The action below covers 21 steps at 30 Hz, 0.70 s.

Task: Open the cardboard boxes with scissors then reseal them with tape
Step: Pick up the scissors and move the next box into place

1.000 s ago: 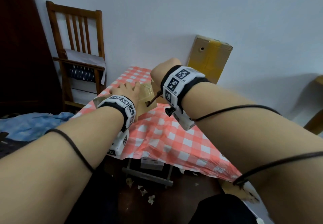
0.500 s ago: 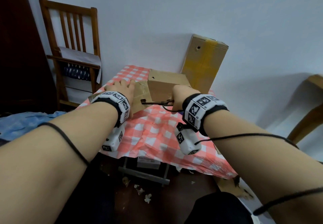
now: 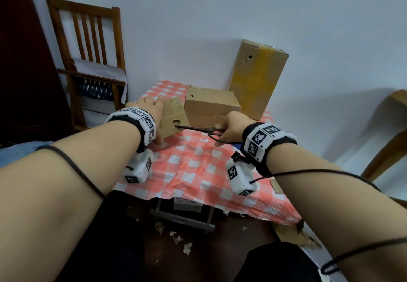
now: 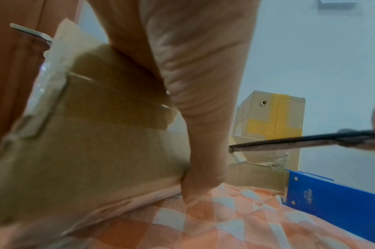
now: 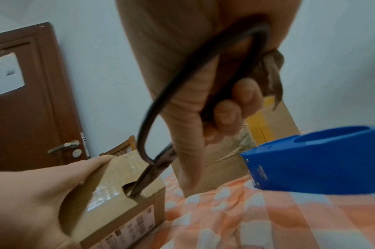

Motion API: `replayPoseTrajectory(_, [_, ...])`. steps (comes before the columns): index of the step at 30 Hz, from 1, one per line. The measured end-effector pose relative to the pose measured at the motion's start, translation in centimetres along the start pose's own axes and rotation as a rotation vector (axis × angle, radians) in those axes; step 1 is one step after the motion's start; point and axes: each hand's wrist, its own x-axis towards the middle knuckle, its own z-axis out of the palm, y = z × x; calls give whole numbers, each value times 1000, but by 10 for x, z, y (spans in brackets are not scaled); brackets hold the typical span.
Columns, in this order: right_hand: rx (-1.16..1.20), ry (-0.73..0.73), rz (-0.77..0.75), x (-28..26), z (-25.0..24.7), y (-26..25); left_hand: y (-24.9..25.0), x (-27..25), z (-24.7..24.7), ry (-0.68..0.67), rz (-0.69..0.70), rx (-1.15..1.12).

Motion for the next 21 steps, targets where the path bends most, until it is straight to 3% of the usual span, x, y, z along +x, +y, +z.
replayPoseTrajectory(4, [154, -58, 3, 1, 16, 7, -8, 7, 3, -14, 12, -21])
replayPoseTrajectory(17, [502, -52, -45, 9, 60, 13, -19, 19, -2, -63, -20, -65])
replayPoseTrajectory(21, [516, -112, -26, 11, 62, 7, -20, 18, -6, -72, -18, -68])
